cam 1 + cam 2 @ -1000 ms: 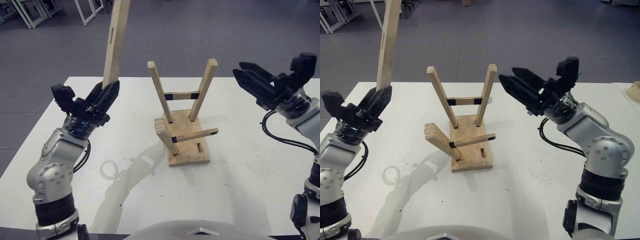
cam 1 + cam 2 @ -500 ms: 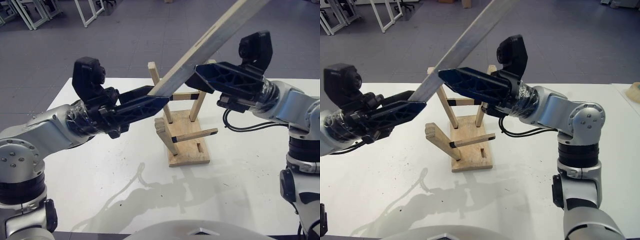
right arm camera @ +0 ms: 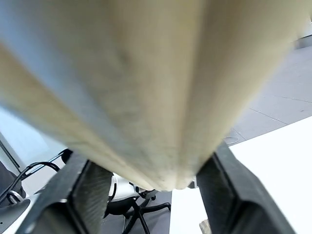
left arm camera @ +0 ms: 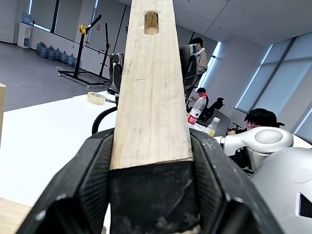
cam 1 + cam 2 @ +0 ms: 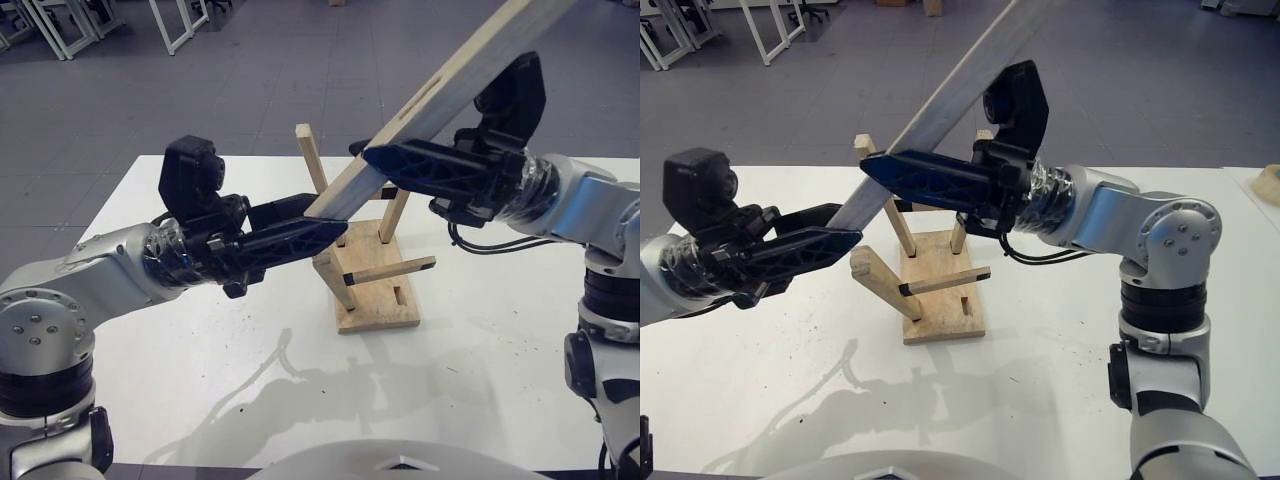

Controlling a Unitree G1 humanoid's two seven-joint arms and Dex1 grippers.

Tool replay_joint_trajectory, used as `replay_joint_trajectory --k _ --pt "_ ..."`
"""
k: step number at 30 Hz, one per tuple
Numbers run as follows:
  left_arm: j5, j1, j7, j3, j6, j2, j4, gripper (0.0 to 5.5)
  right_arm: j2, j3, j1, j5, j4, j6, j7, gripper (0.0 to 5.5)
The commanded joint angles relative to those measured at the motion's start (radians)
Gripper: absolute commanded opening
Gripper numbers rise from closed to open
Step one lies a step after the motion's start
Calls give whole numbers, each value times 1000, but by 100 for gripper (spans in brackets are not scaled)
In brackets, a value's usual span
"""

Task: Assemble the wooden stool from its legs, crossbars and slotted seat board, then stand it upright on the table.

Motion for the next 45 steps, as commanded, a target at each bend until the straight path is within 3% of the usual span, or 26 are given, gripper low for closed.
replay_joint_trajectory --k 1,4,5,11,16,18,22,27,31,35,45 --pt "16 -5 -7 6 4 26 3 205 -22 17 -11 -109 -15 26 61 207" --pt "42 -15 -15 16 -13 16 8 205 -25 16 -6 -177 -4 26 101 203" --pt "57 -21 -26 22 -25 7 6 241 -26 11 -8 -193 7 24 111 203" --pt "147 -31 -122 74 -73 4 25 338 -18 -45 -12 -283 99 -4 130 203" --pt "419 82 -104 140 -168 -9 151 341 -124 -81 42 -544 133 -108 266 202" --pt "609 176 -104 63 -213 -15 179 341 -199 -62 101 -686 120 -179 368 202" --pt "1053 255 -10 -217 -357 -102 293 341 -324 -2 238 -921 119 -312 567 202" --pt "1358 114 60 -426 -509 -334 617 341 -284 139 344 -1180 187 -515 679 202" --pt "1480 -8 50 -451 -616 -431 878 341 -197 228 398 -1339 278 -679 698 202" --pt "1555 -92 16 -449 -692 -480 1050 341 -178 243 469 -1389 291 -742 731 202" --pt "1617 -158 -67 -407 -788 -523 1252 341 -155 234 571 -1289 32 -598 709 202"
